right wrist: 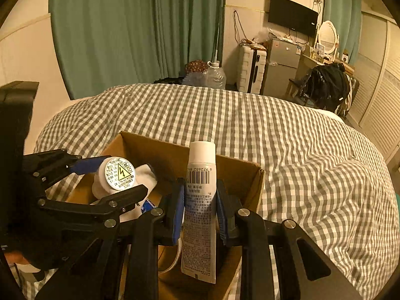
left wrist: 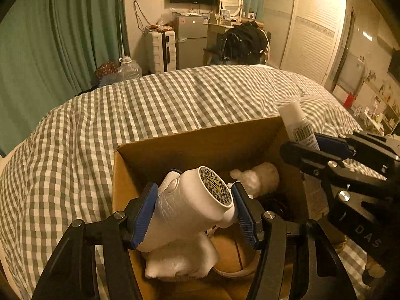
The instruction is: Organize objects
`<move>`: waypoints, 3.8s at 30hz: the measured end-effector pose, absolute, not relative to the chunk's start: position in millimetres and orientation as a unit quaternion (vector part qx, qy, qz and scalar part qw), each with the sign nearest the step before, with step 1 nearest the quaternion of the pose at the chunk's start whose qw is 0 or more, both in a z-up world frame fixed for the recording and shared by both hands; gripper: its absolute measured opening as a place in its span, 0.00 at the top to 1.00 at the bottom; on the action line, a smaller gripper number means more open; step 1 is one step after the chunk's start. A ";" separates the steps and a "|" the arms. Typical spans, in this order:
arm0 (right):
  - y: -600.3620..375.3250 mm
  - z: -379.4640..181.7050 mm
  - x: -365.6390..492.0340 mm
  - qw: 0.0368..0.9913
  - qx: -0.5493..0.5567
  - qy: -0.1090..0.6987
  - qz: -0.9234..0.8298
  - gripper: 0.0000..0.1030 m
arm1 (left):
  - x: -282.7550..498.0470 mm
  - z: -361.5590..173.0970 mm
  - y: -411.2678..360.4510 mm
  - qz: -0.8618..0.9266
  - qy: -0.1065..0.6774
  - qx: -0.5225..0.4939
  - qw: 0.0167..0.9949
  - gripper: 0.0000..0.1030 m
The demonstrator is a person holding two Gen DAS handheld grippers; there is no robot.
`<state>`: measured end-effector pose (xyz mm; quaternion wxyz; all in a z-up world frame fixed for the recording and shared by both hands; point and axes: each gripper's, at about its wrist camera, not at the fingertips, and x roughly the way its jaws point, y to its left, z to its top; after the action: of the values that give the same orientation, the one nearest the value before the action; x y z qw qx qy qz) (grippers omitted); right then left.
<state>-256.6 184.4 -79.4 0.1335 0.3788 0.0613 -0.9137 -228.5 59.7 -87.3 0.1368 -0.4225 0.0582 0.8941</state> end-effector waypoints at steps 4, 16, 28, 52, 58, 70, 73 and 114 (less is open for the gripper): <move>186.5 -83.3 -258.3 0.130 0.382 0.058 -0.913 0.78 | -229.0 -89.8 62.5 0.894 0.066 -0.421 0.140 0.38; 187.0 -44.7 -234.5 0.100 0.339 0.054 -0.934 0.30 | -209.3 -51.4 59.2 0.910 0.081 -0.393 0.107 0.12; 187.0 61.7 -164.2 0.069 0.247 0.060 -0.965 0.13 | -144.6 53.1 35.1 0.954 0.074 -0.288 0.045 0.02; 198.1 91.9 -80.8 0.026 0.148 0.054 -0.987 0.01 | -61.3 63.0 16.2 0.981 0.021 -0.193 0.029 0.00; 208.3 33.0 -81.6 0.018 0.158 0.031 -0.987 0.01 | -56.2 11.2 10.3 0.981 0.014 -0.196 -0.004 0.00; 205.0 -61.2 -73.7 0.010 0.190 0.037 -0.981 0.01 | -32.2 -62.8 7.5 0.978 0.023 -0.209 0.004 0.00; 206.6 -73.9 -79.0 0.003 0.206 0.036 -0.978 0.01 | -35.8 -79.7 4.7 0.974 0.026 -0.223 -0.025 0.00; 194.2 -89.4 -78.8 -0.001 0.214 0.062 -0.975 0.01 | -42.2 -96.4 -4.4 0.969 0.023 -0.243 -0.030 0.00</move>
<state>-78.8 194.2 -89.4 -0.0007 0.2138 0.0618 -0.9749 -42.2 -4.4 -96.4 -0.0302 -0.2425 0.0228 0.9694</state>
